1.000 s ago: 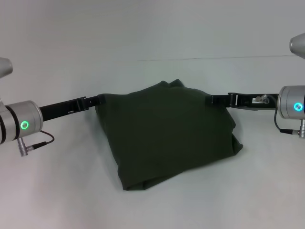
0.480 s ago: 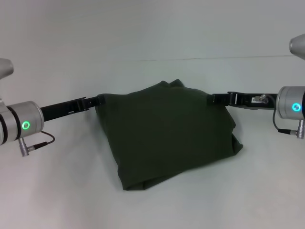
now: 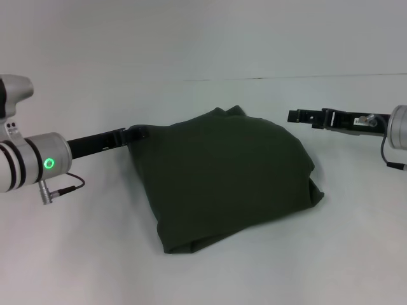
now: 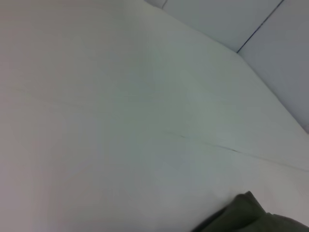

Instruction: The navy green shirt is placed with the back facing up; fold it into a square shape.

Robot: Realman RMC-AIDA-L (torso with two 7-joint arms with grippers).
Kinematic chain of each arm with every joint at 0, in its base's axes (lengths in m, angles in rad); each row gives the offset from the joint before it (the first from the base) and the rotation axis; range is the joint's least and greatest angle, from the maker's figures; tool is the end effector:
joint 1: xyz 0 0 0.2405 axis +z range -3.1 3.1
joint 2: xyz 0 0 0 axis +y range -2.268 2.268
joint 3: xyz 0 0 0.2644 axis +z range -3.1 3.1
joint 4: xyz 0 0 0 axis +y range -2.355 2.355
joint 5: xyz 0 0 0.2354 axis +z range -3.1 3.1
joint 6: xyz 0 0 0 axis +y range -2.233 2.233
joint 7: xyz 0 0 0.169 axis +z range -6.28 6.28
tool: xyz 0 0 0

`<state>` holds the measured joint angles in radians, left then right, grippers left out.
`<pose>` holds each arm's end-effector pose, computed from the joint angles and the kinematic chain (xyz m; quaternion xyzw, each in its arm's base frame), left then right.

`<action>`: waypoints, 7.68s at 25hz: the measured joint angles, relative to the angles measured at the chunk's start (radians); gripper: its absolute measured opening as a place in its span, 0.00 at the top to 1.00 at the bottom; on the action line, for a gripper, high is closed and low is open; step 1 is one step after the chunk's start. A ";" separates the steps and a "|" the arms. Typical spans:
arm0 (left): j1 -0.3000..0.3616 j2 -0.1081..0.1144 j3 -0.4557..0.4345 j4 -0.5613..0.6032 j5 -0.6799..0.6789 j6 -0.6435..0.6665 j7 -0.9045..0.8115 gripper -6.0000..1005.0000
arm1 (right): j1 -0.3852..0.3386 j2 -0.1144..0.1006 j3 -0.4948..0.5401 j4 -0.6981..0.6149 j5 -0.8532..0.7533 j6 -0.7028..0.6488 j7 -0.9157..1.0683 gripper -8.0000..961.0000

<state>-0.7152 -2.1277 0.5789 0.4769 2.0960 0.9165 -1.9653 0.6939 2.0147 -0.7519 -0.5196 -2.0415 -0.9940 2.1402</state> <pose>-0.2904 0.4502 -0.0604 -0.7669 -0.5373 -0.2273 0.2673 0.2947 0.4601 -0.0162 -0.7688 0.5487 0.2102 0.2524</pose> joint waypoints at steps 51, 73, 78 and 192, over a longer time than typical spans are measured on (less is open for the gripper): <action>-0.158 0.015 0.130 -0.003 -0.003 0.033 -0.099 0.93 | -0.016 -0.005 0.070 -0.036 0.012 -0.010 -0.068 0.14; -0.188 0.026 0.155 0.000 0.002 0.065 -0.102 0.93 | -0.035 0.007 0.074 -0.031 0.064 -0.022 -0.103 0.14; -0.194 0.020 0.165 0.002 0.000 0.067 -0.102 0.93 | -0.037 0.002 0.068 -0.032 0.062 -0.049 -0.097 0.14; 0.313 -0.043 -0.117 0.223 0.150 0.952 0.473 0.27 | -0.106 0.059 -0.073 -0.089 0.021 -0.587 -0.648 0.05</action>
<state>-0.4020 -2.1705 0.4618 0.6994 2.2458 1.8681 -1.4922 0.5878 2.0738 -0.8253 -0.6090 -2.0203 -1.5815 1.4925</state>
